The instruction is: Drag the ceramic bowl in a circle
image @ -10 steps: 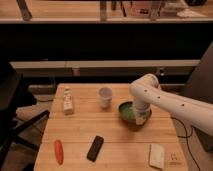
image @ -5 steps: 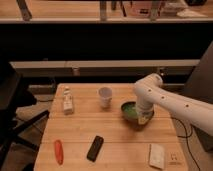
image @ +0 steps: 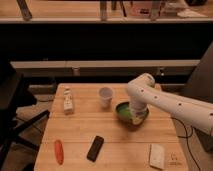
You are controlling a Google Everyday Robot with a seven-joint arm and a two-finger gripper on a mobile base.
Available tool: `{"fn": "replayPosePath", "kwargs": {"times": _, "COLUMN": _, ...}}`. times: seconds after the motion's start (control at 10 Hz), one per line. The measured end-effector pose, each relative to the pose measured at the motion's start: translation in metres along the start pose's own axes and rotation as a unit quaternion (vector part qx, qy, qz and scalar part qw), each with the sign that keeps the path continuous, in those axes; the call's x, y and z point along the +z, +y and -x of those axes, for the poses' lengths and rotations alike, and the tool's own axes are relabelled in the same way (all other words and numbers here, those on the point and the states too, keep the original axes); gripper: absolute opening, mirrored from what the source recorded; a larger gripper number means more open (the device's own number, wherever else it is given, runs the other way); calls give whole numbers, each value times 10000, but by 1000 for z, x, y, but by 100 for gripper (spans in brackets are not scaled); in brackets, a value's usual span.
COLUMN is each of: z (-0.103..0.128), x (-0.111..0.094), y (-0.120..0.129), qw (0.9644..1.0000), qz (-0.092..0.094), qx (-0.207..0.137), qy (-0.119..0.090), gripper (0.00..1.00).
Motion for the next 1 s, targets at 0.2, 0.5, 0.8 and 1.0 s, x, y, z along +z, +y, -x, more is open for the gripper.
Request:
{"fn": "replayPosePath", "kwargs": {"times": 0.2, "z": -13, "x": -1, "y": 0, "qw": 10000, "qz": -3, "qx": 57, "qy": 1, "gripper": 0}}
{"fn": "replayPosePath", "kwargs": {"times": 0.5, "z": -13, "x": -3, "y": 3, "qw": 9997, "qz": 36, "qx": 247, "qy": -33, "gripper": 0}}
{"fn": "replayPosePath", "kwargs": {"times": 0.8, "z": 2, "x": -2, "y": 9, "qw": 10000, "qz": 18, "qx": 25, "qy": -29, "gripper": 0}}
{"fn": "replayPosePath", "kwargs": {"times": 1.0, "z": -2, "x": -3, "y": 3, "qw": 9999, "qz": -14, "qx": 123, "qy": -48, "gripper": 0}}
